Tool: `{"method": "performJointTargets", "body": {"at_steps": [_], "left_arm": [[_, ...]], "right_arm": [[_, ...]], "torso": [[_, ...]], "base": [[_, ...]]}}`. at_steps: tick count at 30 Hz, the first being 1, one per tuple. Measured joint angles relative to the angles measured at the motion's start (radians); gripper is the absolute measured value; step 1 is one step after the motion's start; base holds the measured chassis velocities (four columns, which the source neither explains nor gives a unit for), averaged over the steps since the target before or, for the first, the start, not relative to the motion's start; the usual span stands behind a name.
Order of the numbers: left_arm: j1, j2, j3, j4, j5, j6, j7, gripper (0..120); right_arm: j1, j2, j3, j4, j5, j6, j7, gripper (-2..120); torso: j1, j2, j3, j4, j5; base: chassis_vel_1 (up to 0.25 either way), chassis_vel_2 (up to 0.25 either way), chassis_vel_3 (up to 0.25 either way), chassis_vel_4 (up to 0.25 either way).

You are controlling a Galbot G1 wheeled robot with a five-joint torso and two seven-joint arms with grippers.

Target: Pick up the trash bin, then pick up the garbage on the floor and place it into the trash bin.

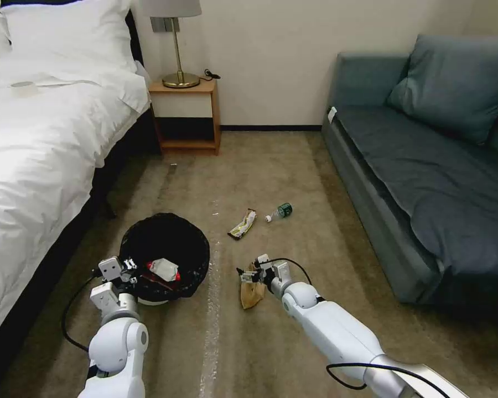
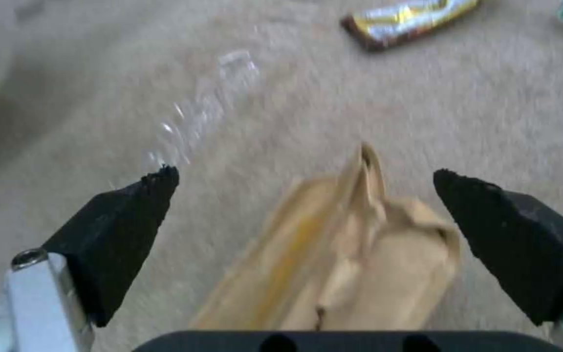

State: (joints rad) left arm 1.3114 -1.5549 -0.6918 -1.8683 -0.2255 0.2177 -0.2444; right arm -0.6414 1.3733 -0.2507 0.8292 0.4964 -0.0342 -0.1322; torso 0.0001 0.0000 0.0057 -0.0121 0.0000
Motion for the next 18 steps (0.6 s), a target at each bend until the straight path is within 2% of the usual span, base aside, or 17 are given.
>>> {"method": "performJointTargets", "body": {"at_steps": [18], "left_arm": [[0.013,-0.004,0.006,-0.012,0.014,-0.001,0.0,4]], "right_arm": [[-0.023,0.023,0.057,-0.076,-0.039,-0.005,-0.041,100]], "torso": [[0.0,0.0,0.0,-0.0001,0.0]], "base": [[0.0,0.0,0.0,0.0]]}}
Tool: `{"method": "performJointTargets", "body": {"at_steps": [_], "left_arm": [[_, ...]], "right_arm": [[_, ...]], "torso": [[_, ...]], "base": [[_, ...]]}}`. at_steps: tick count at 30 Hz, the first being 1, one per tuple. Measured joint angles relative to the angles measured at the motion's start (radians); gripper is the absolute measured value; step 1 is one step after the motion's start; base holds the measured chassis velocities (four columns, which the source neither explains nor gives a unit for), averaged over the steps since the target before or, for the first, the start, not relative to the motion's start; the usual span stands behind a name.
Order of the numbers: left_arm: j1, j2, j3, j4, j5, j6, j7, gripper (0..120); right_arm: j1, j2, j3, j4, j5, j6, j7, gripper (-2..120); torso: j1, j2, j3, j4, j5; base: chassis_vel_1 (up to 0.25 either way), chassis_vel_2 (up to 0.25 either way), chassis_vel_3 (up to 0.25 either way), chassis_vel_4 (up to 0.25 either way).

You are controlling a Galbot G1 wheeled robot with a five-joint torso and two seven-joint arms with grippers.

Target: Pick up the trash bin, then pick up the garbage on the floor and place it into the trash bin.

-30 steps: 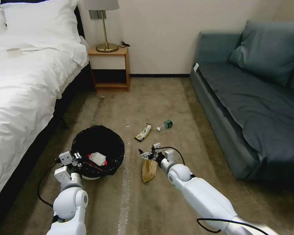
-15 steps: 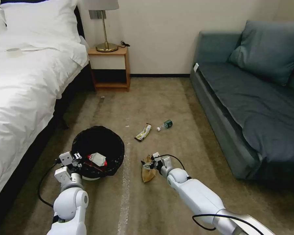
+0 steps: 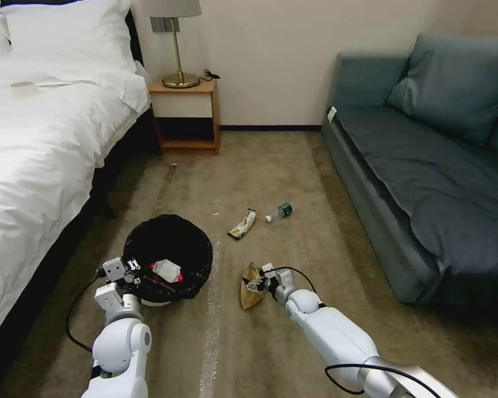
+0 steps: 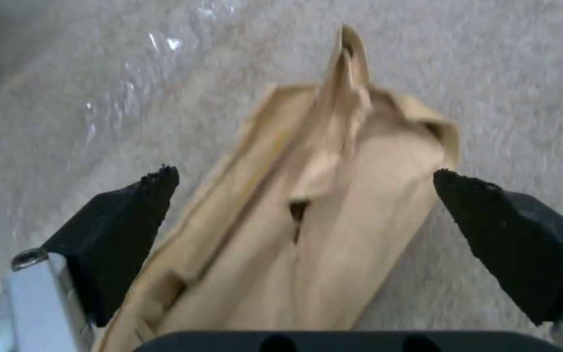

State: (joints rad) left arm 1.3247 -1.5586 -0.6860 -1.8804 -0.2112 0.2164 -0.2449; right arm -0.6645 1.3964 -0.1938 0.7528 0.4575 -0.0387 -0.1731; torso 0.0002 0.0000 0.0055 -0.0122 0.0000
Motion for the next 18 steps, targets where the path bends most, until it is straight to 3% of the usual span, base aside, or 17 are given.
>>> {"method": "performJointTargets", "body": {"at_steps": [18], "left_arm": [[0.021,-0.004,0.006,-0.015,0.013,0.0,-0.001,4]], "right_arm": [[-0.012,0.036,0.06,-0.074,-0.065,0.041,-0.04,99]], "torso": [[0.0,0.0,0.0,0.0,0.0001]], "base": [[0.0,0.0,0.0,0.0]]}}
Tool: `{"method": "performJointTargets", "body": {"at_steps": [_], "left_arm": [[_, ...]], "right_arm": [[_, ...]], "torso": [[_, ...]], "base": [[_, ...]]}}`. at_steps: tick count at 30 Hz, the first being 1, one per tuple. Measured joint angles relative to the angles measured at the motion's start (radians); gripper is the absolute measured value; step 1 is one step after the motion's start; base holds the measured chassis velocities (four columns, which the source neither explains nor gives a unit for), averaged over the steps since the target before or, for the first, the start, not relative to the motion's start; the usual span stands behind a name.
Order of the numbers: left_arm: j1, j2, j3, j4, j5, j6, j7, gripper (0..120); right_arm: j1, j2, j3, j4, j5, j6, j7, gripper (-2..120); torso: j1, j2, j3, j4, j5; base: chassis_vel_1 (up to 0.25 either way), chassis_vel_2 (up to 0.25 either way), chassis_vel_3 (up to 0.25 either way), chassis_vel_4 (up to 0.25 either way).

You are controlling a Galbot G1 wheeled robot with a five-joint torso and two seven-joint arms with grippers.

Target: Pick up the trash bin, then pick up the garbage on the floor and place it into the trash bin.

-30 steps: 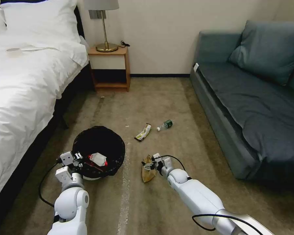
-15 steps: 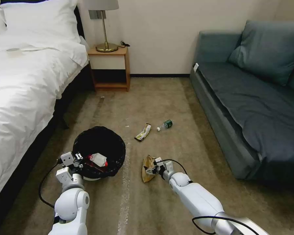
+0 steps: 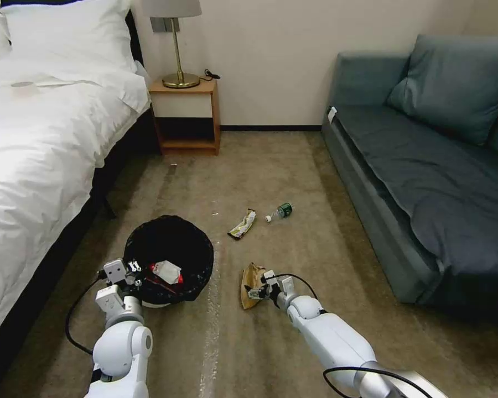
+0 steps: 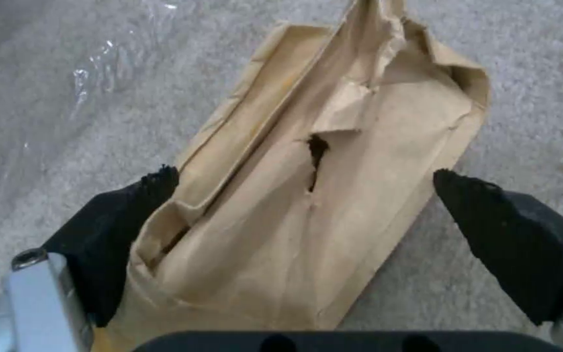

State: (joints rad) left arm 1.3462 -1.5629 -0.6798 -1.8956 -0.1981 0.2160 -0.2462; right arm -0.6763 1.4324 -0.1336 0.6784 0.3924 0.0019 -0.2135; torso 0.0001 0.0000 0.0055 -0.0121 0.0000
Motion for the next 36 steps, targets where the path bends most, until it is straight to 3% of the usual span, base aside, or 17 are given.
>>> {"method": "performJointTargets", "body": {"at_steps": [11,15,23,26,36], "left_arm": [[0.0,-0.001,0.004,0.0,0.002,-0.001,0.0,4],[-0.002,0.002,0.004,0.004,0.002,-0.001,-0.001,4],[-0.002,0.005,0.001,0.006,0.0,-0.001,-0.001,4],[-0.003,0.003,0.002,0.007,0.0,-0.002,-0.001,4],[-0.008,0.003,0.003,0.012,-0.001,-0.002,-0.001,4]], "right_arm": [[0.0,0.004,0.003,-0.006,-0.01,0.018,0.003,65],[0.002,0.006,0.009,-0.011,-0.012,0.027,0.006,44],[-0.001,0.008,0.019,-0.011,-0.016,0.031,0.009,22],[-0.004,0.009,0.026,-0.007,-0.017,0.033,0.014,5],[-0.009,0.007,0.055,0.003,-0.016,0.038,0.019,0]], "torso": [[0.0,0.0,0.0,0.0,0.0],[0.0,0.0,0.0,0.0001,0.0],[0.0,0.0,0.0,0.0,0.0],[0.0,0.0,0.0,0.0,0.0],[0.0,0.0,0.0,0.0,0.0]], "base": [[0.0,0.0,0.0,0.0],[0.0,0.0,0.0,0.0],[0.0,0.0,0.0,0.0],[0.0,0.0,0.0,0.0],[0.0,0.0,0.0,0.0]]}}
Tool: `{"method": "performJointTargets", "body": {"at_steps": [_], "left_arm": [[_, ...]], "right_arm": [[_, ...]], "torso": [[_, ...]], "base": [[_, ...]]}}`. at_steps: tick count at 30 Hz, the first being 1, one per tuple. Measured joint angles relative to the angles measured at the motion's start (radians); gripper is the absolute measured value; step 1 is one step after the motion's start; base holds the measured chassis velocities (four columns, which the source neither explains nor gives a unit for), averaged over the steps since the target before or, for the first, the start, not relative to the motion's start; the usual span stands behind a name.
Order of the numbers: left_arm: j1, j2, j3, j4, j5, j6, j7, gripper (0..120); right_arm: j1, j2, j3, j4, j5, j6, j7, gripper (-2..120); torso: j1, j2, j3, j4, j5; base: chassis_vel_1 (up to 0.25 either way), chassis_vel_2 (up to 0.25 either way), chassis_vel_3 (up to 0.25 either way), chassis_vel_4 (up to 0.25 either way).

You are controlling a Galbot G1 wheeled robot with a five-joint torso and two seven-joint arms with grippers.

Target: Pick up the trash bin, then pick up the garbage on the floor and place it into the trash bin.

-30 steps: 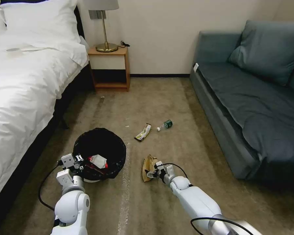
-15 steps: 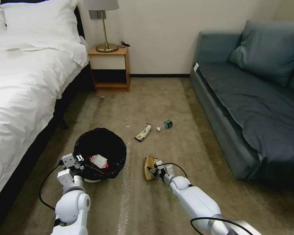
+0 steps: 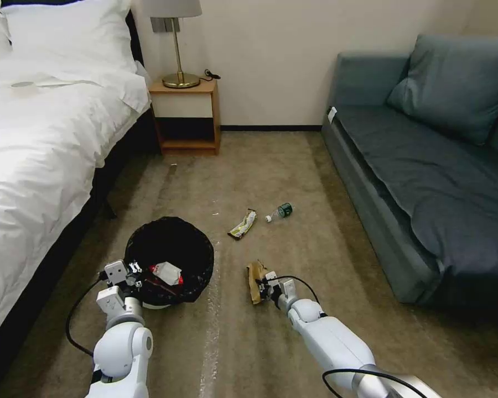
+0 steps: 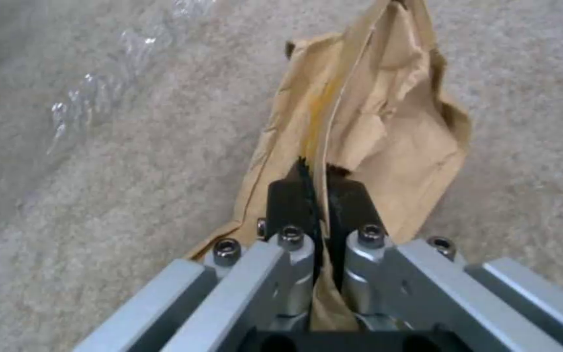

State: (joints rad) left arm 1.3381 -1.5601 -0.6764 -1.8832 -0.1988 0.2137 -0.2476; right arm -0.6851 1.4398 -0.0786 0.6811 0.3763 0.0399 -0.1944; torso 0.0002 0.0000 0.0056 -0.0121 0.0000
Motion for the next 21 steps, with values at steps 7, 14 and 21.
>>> {"method": "performJointTargets", "body": {"at_steps": [7,14,21], "left_arm": [[-0.008,-0.002,0.006,0.012,0.0,-0.001,0.0,4],[-0.013,-0.004,0.017,0.022,0.003,-0.002,0.0,4],[-0.019,0.001,0.016,0.029,0.0,-0.003,0.0,4]], "right_arm": [[0.018,-0.022,0.032,0.023,0.025,0.014,0.015,0],[0.045,-0.04,0.068,0.067,0.041,0.061,0.022,0],[0.064,-0.054,0.078,0.174,0.077,0.111,0.039,0]], "torso": [[0.0,0.0,0.0,0.0,0.0],[0.0,0.0,0.0,0.0,-0.0001],[0.0,0.0,0.0,0.0,0.0]], "base": [[0.0,0.0,0.0,0.0],[0.0,0.0,0.0,0.0],[0.0,0.0,0.0,0.0]]}}
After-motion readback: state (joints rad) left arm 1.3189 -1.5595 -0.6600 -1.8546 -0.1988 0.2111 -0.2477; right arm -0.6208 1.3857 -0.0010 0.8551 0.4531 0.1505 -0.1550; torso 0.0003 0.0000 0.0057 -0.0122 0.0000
